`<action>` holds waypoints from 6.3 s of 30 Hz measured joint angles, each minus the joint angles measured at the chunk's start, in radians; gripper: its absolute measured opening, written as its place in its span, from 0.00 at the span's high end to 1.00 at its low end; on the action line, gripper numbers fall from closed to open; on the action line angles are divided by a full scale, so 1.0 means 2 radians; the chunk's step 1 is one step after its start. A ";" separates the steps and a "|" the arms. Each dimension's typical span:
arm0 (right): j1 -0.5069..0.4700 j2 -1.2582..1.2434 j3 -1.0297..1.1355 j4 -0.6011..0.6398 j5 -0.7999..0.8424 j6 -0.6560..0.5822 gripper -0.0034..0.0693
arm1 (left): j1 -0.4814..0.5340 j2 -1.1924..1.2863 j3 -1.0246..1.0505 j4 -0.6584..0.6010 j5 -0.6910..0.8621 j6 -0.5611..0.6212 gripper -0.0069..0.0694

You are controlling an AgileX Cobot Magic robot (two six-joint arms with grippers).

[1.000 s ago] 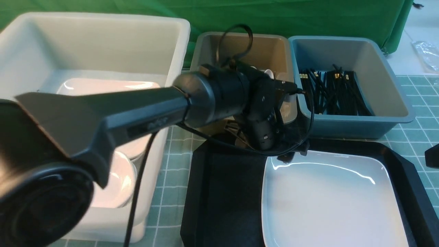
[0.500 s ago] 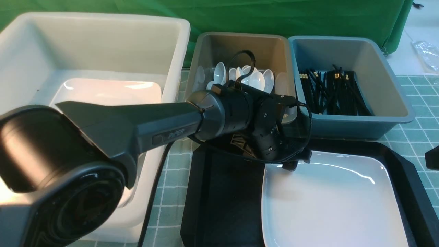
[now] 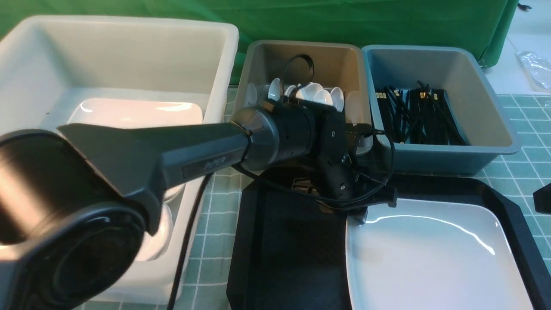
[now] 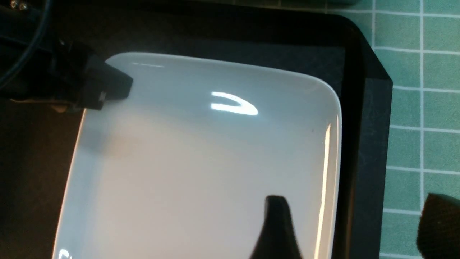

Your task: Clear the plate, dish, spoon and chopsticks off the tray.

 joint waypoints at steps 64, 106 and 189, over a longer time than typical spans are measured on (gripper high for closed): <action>0.000 0.000 0.000 0.000 0.003 0.000 0.24 | 0.222 -0.341 -0.025 0.058 0.083 0.029 0.88; 0.000 0.000 0.000 0.000 -0.010 0.000 0.24 | 0.553 -0.370 0.405 -0.204 -0.263 0.129 0.88; 0.000 -0.493 0.186 0.018 -0.387 -0.047 0.92 | 0.175 -0.915 0.585 -0.107 -0.067 0.229 0.91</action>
